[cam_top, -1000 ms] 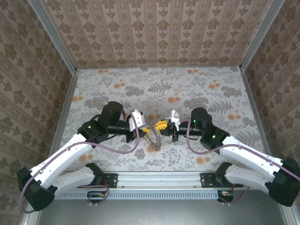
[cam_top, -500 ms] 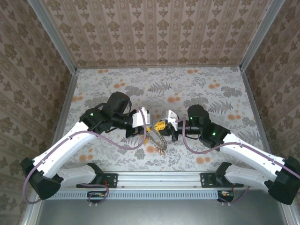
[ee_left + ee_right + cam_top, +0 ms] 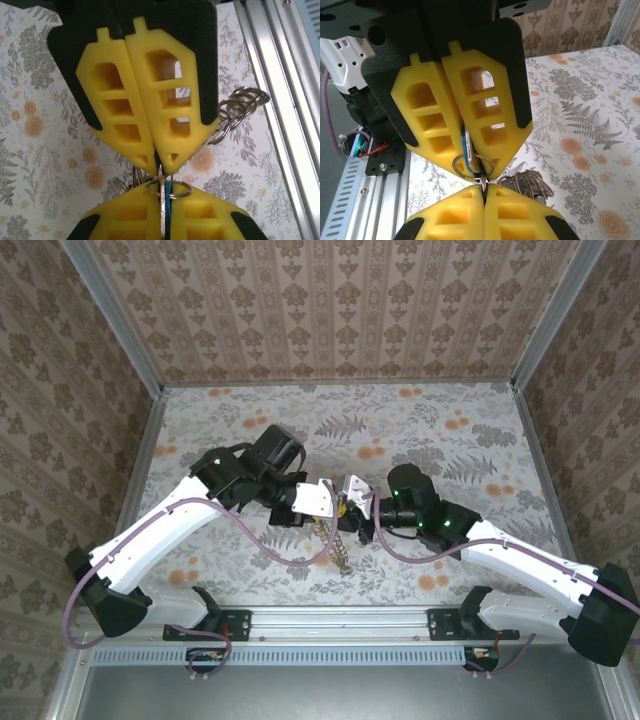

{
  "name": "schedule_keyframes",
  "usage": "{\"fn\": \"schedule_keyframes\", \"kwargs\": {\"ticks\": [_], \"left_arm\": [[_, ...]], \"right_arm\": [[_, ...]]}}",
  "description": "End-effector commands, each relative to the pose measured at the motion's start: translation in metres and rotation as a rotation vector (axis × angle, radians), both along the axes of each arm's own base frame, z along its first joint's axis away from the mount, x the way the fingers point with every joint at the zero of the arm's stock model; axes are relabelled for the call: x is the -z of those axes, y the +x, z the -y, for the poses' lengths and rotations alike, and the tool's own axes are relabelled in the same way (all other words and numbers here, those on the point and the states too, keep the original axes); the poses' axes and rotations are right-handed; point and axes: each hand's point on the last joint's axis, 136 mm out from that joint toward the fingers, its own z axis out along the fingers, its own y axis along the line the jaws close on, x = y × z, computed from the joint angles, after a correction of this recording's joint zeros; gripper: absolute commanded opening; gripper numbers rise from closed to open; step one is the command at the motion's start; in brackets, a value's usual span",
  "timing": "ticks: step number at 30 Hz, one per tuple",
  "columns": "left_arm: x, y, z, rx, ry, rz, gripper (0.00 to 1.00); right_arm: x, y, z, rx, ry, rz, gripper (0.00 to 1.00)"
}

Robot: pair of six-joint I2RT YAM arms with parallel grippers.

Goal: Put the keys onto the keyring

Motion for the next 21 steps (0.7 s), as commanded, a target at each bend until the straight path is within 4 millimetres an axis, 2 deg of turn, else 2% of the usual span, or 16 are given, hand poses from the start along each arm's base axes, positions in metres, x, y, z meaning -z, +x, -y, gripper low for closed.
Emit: {"fn": "schedule_keyframes", "kwargs": {"ticks": [1, 6, 8, 13, 17, 21], "left_arm": [[-0.003, 0.001, -0.013, 0.058, 0.075, 0.084, 0.00], [-0.004, 0.011, -0.027, 0.167, 0.168, 0.282, 0.00], [-0.004, 0.020, -0.031, 0.211, 0.222, 0.382, 0.00], [-0.009, 0.059, -0.040, 0.319, 0.415, 0.665, 0.00], [-0.020, 0.088, -0.049, 0.380, 0.588, 0.826, 0.00], [-0.035, 0.127, -0.057, 0.401, 0.776, 1.018, 0.00]], "right_arm": [[-0.017, 0.004, -0.002, 0.030, 0.064, 0.031, 0.08], [-0.009, 0.004, 0.011, 0.065, 0.077, 0.050, 0.28], [-0.005, 0.005, 0.016, 0.079, 0.080, 0.066, 0.33], [0.004, 0.016, 0.033, 0.160, 0.077, 0.092, 0.34], [0.007, 0.027, 0.046, 0.247, 0.064, 0.110, 0.34], [0.010, 0.034, 0.062, 0.324, 0.053, 0.122, 0.36]]}}
